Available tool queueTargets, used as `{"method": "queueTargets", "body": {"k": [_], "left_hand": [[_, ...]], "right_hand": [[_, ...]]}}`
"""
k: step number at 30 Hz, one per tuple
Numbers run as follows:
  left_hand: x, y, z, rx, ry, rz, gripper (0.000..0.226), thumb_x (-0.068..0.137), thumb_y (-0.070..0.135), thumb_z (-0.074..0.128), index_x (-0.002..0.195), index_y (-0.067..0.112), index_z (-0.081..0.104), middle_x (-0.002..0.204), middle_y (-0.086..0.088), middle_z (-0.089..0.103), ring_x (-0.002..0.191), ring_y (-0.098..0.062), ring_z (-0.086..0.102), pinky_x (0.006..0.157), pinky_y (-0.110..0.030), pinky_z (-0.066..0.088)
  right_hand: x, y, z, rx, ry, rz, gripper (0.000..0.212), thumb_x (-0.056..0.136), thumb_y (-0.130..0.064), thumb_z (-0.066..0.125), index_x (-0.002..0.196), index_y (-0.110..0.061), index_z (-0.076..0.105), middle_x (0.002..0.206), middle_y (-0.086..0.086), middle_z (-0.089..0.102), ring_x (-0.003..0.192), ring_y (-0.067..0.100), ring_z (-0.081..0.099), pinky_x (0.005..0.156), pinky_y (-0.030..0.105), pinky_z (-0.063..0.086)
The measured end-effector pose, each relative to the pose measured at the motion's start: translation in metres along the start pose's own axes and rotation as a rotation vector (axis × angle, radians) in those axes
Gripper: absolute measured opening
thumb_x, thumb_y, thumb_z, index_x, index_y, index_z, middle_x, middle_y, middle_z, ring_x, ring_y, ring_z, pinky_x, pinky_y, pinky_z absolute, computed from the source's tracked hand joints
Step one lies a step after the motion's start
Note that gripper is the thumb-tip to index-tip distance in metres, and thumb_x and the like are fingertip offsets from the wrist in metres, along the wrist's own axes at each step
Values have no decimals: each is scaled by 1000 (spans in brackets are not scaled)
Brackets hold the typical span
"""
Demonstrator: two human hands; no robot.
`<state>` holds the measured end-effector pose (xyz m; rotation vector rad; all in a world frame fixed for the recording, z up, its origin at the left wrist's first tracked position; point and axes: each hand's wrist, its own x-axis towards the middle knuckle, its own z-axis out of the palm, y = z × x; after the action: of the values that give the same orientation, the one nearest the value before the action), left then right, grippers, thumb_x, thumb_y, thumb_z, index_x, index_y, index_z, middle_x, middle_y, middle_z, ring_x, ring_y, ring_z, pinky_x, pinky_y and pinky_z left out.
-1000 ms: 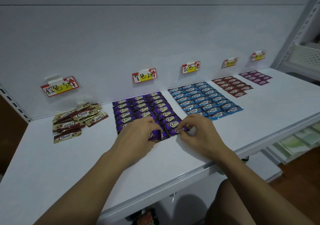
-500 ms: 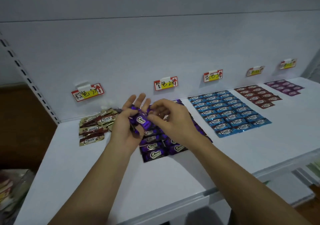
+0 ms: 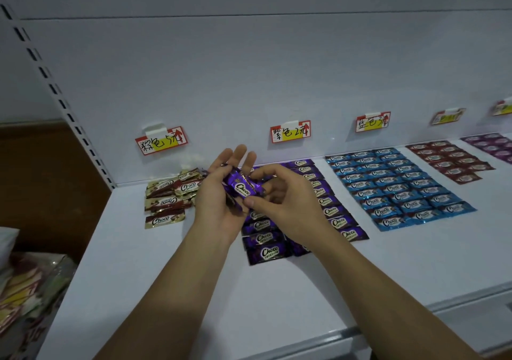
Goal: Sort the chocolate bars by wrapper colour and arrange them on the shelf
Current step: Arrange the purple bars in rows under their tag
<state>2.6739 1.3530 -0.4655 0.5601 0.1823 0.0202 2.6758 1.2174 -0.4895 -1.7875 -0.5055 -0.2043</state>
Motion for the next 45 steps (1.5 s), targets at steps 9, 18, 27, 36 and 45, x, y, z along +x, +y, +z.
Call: {"method": "queueTargets", "body": {"k": [9,18,27,36,45], "left_hand": [[-1,1,-2,99,106,-32,20,104,4,44,121,8,54,110,-13,76,101,-32,73,79,-48,61],[-7,-6,1,18,115,-206,48,103,45,49,117,2,66,115,-22,72,104,-37,71,96,-55,54],[-10,-3,4,120,158,-160,13,98,4,58,109,8,63,82,-12,68,67,-23,70,59,-34,60],[-17,5,3,314,30,-313,49,90,58,54,69,13,58,70,-5,56,50,-16,45,47,-25,42],[-15,8,2,1606,-217,261,16,94,43,66,91,28,72,72,13,67,58,-8,58,50,-26,40]], "right_hand": [[-4,2,-6,-198,138,-135,23,89,-8,73,96,-28,65,87,-26,66,78,3,68,68,12,50],[-7,3,-10,-264,309,-163,19,84,-17,79,96,-28,69,91,-16,67,67,9,63,63,20,52],[-9,-2,-12,-175,390,-252,14,86,-5,77,93,-13,68,90,-8,70,84,11,68,73,27,58],[-21,-2,-46,-120,346,-138,25,91,-9,72,101,-28,58,94,-10,69,85,12,72,70,34,61],[-37,18,-60,-136,340,-8,13,104,-25,52,96,-29,61,89,-9,70,85,14,70,66,32,56]]}}
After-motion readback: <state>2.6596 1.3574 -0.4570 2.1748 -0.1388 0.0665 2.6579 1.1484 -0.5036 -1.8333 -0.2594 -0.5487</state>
